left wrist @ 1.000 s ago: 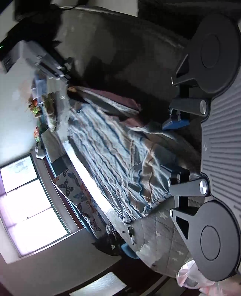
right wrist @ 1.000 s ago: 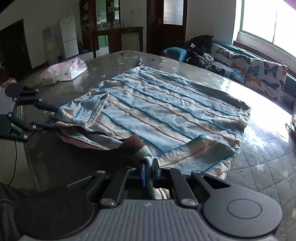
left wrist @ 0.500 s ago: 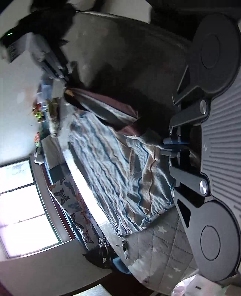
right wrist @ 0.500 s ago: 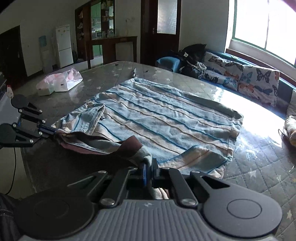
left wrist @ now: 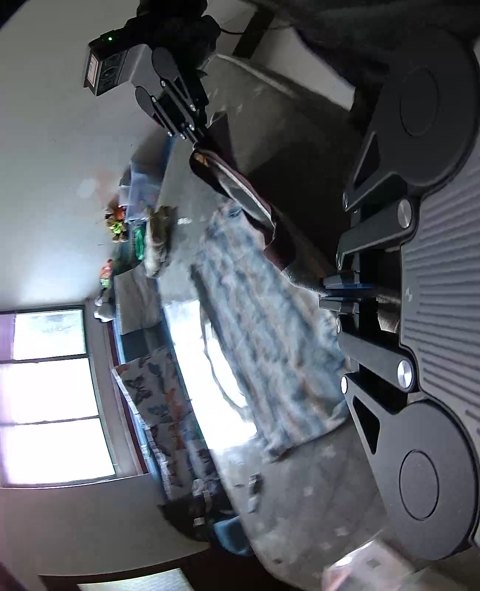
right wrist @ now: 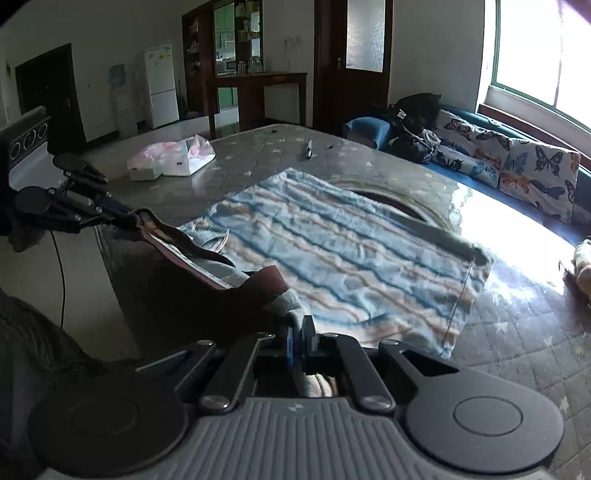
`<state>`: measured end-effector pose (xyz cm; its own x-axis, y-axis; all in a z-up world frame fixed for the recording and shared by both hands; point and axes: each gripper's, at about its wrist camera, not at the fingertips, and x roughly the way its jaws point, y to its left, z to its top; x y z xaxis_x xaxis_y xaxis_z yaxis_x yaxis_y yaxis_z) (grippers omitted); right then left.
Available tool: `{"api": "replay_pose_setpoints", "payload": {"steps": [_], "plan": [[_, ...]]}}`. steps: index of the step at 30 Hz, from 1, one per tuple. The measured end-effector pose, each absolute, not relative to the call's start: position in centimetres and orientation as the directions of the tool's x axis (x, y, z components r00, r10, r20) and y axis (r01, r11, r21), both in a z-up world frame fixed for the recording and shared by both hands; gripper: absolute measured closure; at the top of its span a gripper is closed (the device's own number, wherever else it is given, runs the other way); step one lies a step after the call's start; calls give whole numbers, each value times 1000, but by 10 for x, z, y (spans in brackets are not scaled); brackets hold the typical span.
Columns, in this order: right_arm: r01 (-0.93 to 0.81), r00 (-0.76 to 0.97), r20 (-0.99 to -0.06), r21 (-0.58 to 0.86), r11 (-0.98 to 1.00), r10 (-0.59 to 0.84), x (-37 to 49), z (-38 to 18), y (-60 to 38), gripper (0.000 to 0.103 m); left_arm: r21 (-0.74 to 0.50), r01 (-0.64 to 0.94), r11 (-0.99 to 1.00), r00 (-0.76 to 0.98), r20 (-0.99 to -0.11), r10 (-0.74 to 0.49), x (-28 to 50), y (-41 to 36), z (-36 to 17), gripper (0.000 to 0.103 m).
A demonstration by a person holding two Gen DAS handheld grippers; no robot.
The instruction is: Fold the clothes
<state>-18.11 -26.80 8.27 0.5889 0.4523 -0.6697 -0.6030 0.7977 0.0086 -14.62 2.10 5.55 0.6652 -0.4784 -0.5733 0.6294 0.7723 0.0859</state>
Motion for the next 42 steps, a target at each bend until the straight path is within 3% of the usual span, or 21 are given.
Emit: {"api": "replay_pose_setpoints", "payload": {"steps": [9, 14, 25, 28, 29, 30, 34, 38, 42], "plan": [[-598, 627, -646, -41, 800, 435, -101, 117, -274, 100, 162, 607, 778, 716, -536, -448, -56, 17, 81, 99], [-597, 627, -662, -69, 799, 411, -32, 125, -270, 100, 176, 587, 790, 718, -564, -408, 14, 14, 78, 99], [-491, 612, -739, -76, 868, 281, 106, 57, -257, 98, 202, 513, 834, 709, -648, -279, 142, -1, 21, 99], [-431, 624, -736, -44, 901, 263, 123, 35, -261, 90, 204, 454, 867, 721, -657, -223, 161, -5, 4, 97], [-408, 633, -730, -31, 912, 258, 127, 29, -263, 80, 207, 430, 879, 726, -657, -201, 166, -5, -1, 97], [-386, 642, -724, -20, 922, 252, 129, 25, -265, 79, 195, 406, 893, 728, -660, -186, 169, -5, -5, 96], [-302, 683, -699, -8, 953, 210, 131, 16, -276, 78, 193, 335, 922, 742, -658, -132, 173, -2, -11, 91], [-300, 693, -692, -24, 954, 201, 113, 20, -286, 78, 197, 270, 942, 775, -626, -91, 166, 7, 3, 75], [-339, 685, -693, -31, 940, 225, 96, 24, -284, 78, 167, 213, 963, 815, -574, -80, 148, 20, 23, 75]]}}
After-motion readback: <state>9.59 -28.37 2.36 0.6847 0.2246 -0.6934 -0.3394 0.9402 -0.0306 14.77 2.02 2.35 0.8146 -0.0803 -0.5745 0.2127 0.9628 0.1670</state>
